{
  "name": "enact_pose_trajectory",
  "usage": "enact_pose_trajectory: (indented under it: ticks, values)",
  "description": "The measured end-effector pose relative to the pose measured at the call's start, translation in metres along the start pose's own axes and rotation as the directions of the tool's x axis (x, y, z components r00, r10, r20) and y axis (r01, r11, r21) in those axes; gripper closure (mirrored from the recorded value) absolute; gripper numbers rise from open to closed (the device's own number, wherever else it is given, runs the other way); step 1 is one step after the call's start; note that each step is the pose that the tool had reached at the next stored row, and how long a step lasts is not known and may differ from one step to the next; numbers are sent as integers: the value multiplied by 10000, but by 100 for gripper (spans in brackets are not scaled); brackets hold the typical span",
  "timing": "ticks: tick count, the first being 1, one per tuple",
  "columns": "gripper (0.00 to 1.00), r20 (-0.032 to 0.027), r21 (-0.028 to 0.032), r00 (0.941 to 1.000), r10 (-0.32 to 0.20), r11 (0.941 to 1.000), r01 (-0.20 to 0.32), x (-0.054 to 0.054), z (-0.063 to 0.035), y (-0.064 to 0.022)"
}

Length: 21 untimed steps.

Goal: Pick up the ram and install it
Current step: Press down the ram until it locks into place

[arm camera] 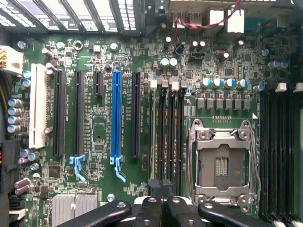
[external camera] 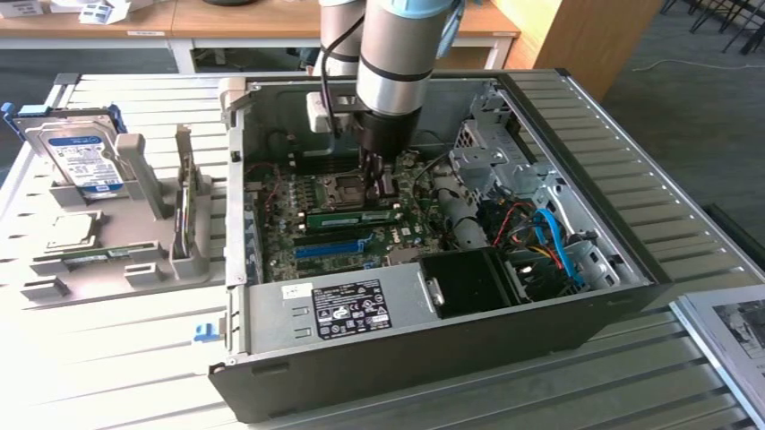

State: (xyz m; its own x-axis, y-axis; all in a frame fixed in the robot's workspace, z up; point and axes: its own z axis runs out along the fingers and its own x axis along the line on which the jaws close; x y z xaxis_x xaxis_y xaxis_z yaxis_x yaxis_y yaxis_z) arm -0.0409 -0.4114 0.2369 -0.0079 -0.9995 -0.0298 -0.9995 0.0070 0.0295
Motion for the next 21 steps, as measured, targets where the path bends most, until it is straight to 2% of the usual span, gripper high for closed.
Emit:
enact_pose_trajectory:
  ticks: [21]
  values:
    - [90,0,137,10000,-4,9999,4,2,6,226]
